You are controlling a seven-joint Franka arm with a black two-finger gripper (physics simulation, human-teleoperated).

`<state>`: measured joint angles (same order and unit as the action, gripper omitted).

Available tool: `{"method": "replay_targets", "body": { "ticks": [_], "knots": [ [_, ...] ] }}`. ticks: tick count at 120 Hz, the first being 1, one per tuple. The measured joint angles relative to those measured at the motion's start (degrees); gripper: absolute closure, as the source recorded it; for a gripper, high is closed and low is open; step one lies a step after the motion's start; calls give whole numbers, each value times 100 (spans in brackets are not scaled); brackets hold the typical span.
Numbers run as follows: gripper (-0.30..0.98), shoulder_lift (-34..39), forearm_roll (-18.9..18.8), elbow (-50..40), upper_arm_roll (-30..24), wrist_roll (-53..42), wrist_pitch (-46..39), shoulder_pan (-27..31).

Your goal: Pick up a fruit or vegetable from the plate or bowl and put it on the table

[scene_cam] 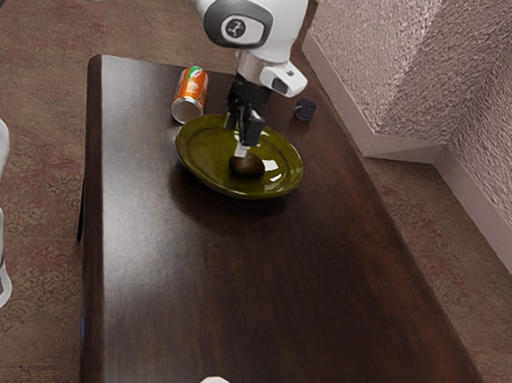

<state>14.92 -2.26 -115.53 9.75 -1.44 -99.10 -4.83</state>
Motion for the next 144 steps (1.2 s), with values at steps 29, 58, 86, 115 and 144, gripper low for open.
{"method": "replay_targets", "body": {
  "ticks": [29,58,86,115,144],
  "knots": [
    [0,338,13,-460,-156,-5,-152,346],
    [0,480,-15,-638,203,-9,-221,363],
    [0,-380,7,69,401,-20,-241,370],
    [0,-820,32,334,331,-26,-247,260],
    [0,-1028,122,369,362,-34,-249,276]
  ]
}}
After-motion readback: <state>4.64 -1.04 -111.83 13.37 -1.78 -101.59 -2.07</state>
